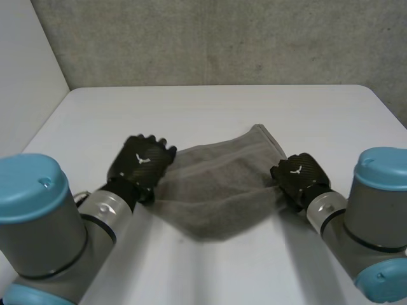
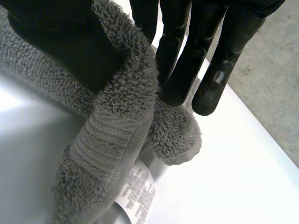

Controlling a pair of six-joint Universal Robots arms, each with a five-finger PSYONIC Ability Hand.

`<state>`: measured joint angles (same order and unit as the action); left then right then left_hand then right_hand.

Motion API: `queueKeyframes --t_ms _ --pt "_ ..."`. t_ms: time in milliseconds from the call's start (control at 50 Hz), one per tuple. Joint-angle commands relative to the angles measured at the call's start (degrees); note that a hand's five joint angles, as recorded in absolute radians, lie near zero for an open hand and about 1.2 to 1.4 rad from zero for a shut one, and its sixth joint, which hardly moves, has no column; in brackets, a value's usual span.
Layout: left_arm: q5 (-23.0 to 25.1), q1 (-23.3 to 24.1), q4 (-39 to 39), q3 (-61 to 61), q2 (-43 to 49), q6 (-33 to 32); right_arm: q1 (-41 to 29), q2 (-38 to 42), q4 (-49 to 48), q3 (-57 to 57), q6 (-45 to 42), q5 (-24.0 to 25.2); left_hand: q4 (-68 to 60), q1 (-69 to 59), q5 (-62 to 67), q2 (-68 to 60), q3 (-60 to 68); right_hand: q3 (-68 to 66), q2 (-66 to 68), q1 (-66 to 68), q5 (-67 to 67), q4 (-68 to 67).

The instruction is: Fold the laundry

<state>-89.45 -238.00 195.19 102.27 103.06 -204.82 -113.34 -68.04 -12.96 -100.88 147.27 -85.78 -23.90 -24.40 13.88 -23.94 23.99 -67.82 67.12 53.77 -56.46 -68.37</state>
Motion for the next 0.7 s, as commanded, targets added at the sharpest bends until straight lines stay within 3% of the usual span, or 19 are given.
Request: queueKeyframes --t_ms 20,40,80,200,340,700 --pt "7.4 -6.6 -0.2 -0.9 0.9 2.9 2.9 -0.5 -0.7 0.3 0.3 4.0 -2.8 -2.3 2.8 -2.8 2.7 -12.2 12.9 26.2 -13.5 -11.6" --pt "7.4 -6.6 -0.2 -0.9 0.9 2.9 2.9 -0.5 -0.7 0.3 0.3 4.0 -2.8 -2.3 2.8 -2.8 2.7 -12.2 12.9 26.2 -13.5 -11.6" --pt "11.9 -9.2 -0.7 -1.4 2.2 7.0 3.4 0.0 -0.7 0.7 0.4 4.1 -4.3 -3.8 4.3 -4.3 4.2 -12.2 12.9 26.2 -13.5 -11.6" --pt "15.0 -11.8 -7.3 -2.3 4.7 12.9 3.6 1.2 -0.8 0.7 0.5 4.1 -10.3 -9.8 10.4 -10.3 10.3 -12.2 12.9 26.2 -13.5 -11.6" --pt "17.5 -12.4 -10.3 -1.3 5.0 13.0 3.8 1.7 -1.9 0.9 1.1 3.7 -10.5 -10.0 10.6 -10.5 10.4 -12.2 12.9 26.2 -13.5 -11.6" --pt "17.7 -12.5 -6.4 -2.2 13.3 12.8 4.1 2.0 -2.2 0.6 4.7 3.8 -11.9 -11.4 11.9 -11.8 11.8 -12.2 12.9 26.2 -13.5 -11.6"
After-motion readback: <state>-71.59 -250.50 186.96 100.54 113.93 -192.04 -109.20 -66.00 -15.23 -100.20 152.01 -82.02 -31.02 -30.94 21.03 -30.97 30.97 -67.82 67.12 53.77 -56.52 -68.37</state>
